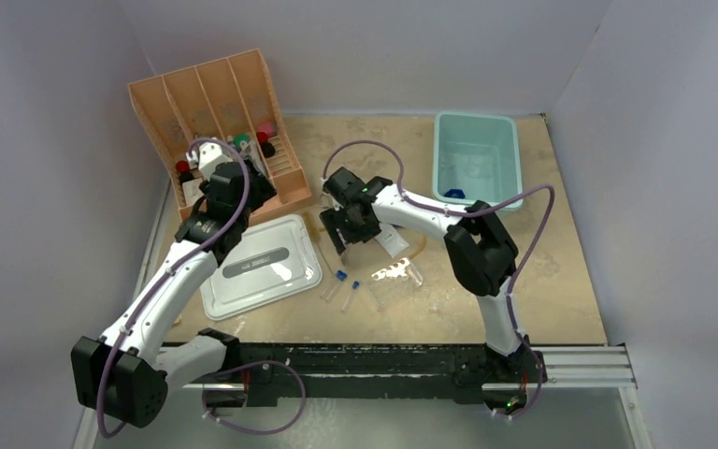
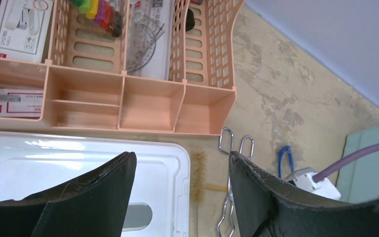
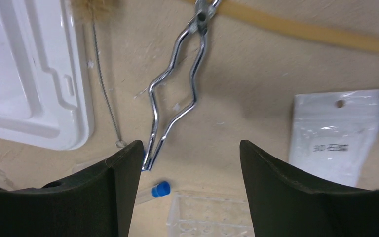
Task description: Organize the chemistry lab equipment
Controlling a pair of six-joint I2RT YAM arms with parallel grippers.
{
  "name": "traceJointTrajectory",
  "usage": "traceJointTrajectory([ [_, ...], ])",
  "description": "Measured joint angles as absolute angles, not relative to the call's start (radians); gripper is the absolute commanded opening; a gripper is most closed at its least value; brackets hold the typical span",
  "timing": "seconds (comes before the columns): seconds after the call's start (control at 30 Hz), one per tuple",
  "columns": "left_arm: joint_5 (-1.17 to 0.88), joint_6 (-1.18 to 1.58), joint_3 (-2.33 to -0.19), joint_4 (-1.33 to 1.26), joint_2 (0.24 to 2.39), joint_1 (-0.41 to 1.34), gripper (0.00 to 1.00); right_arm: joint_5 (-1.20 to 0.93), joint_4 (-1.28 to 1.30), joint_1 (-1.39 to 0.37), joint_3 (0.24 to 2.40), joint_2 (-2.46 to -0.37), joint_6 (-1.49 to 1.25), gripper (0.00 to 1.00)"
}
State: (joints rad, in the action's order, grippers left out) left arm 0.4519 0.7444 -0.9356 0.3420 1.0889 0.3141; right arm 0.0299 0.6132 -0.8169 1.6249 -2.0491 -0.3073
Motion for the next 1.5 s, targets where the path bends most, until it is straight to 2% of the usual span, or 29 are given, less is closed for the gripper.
traceJointTrajectory([
  [0.13,0.45,0.749,-0.9,0.357,1.067,0.314,0.68,-0.006,0.654,-0.838,1.625,-2.075,-0.361,0.62],
  [0.43,0.419,0.749,-0.86,0.375,1.041,0.314,0.68,-0.01,0.655,-0.85,1.625,-2.077,-0.5,0.48],
  [0.63,0.379,0.75,-0.844,0.375,1.027,0.314,0.68,0.033,0.654,-0.85,1.594,-2.088,-0.572,0.45],
  [0.87,0.348,0.76,-0.825,0.386,0.987,0.314,0.68,0.031,0.634,-0.85,1.578,-2.09,-0.606,0.48],
  [1.17,0.329,0.768,-0.82,0.39,0.949,0.314,0.68,0.039,0.635,-0.854,1.6,-2.117,-0.601,0.36],
  [1.27,0.321,0.772,-0.814,0.39,0.947,0.314,0.68,0.044,0.643,-0.858,1.607,-2.122,-0.598,0.28],
  [1.33,0.316,0.776,-0.804,0.39,0.943,0.314,0.68,0.049,0.649,-0.86,1.607,-2.122,-0.593,0.14],
  [1.43,0.301,0.784,-0.789,0.389,0.942,0.314,0.68,0.057,0.65,-0.864,1.605,-2.122,-0.586,0.0],
  [1.5,0.288,0.793,-0.778,0.385,0.942,0.314,0.68,0.06,0.65,-0.866,1.605,-2.122,-0.585,0.0],
])
